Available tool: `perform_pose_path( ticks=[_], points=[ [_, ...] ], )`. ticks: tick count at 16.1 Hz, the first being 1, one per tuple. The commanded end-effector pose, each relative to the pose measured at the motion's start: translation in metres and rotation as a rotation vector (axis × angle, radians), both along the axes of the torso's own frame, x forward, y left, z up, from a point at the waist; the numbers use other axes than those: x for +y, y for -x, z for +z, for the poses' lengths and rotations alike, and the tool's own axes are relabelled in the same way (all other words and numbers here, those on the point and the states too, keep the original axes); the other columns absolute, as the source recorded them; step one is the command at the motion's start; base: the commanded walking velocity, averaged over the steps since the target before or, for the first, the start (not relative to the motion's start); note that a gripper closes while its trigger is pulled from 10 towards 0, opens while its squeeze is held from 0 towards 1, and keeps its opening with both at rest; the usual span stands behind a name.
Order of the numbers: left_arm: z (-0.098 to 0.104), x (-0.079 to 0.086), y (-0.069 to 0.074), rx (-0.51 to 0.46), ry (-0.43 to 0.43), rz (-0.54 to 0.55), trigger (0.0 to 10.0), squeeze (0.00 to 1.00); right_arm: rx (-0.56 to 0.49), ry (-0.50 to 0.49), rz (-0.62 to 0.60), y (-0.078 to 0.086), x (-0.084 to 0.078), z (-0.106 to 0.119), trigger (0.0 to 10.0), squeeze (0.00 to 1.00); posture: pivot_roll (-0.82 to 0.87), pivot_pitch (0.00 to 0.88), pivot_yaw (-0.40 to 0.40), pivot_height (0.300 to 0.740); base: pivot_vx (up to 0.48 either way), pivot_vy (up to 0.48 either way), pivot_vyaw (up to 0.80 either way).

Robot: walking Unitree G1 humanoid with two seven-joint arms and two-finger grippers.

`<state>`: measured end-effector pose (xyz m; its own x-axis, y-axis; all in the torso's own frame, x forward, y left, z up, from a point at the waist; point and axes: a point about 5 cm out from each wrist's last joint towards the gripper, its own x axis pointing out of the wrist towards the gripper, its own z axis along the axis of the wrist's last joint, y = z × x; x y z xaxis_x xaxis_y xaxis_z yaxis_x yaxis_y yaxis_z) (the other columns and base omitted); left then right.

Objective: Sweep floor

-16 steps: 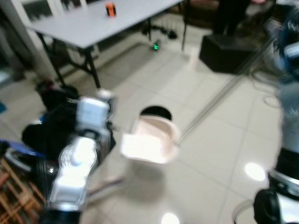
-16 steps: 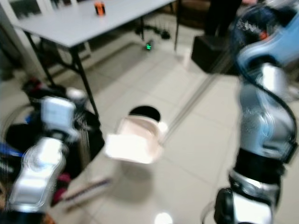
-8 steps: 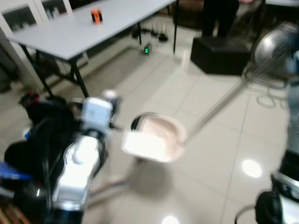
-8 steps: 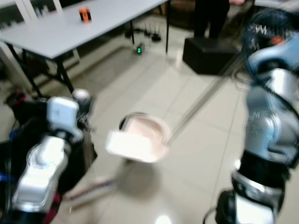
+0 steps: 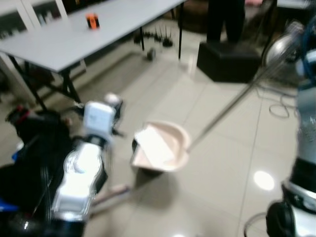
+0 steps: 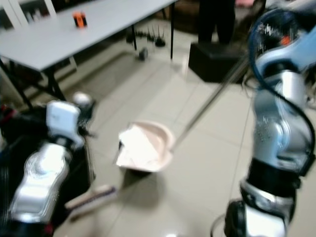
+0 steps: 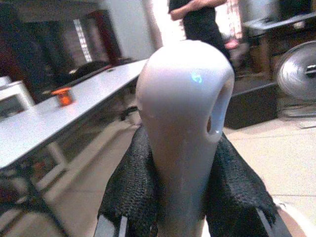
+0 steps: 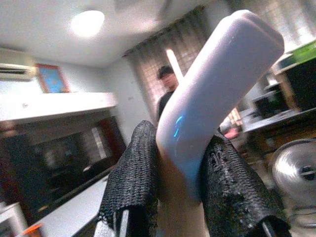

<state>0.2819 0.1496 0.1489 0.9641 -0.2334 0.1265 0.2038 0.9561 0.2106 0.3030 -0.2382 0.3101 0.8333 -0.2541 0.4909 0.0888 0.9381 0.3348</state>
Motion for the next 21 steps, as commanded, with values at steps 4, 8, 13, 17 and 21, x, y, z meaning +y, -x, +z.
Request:
perform_pose_path(
  ticks=[4,8,13,17,21],
  points=[
    [0.009,0.008,-0.001,-0.045,-0.009,0.021,10.0,0.00,-0.068,-0.001,0.030,0.003,0.008,0.012,10.0,0.00,-0.01,0.000,0.033,0.740,0.436,0.000,0.00],
    [0.008,0.009,-0.002,-0.043,-0.007,0.022,10.0,0.00,-0.064,0.002,0.032,0.002,0.008,0.011,10.0,0.00,0.00,0.000,0.031,0.740,0.436,0.000,0.00],
    [0.007,0.009,-0.002,-0.042,-0.008,0.029,10.0,0.00,-0.059,0.023,0.063,-0.002,0.014,0.003,10.0,0.00,0.00,0.000,0.029,0.740,0.436,0.000,0.00],
    [0.006,0.014,-0.003,-0.028,0.022,0.064,10.0,0.00,-0.065,0.066,0.081,-0.005,0.022,0.002,10.0,0.00,0.00,0.000,0.032,0.740,0.198,0.000,0.00],
    [0.006,0.015,-0.004,-0.016,0.021,0.063,10.0,0.00,-0.072,0.096,0.089,-0.008,0.031,-0.002,10.0,0.00,0.00,0.000,0.033,0.740,0.000,0.000,0.00]
  ],
)
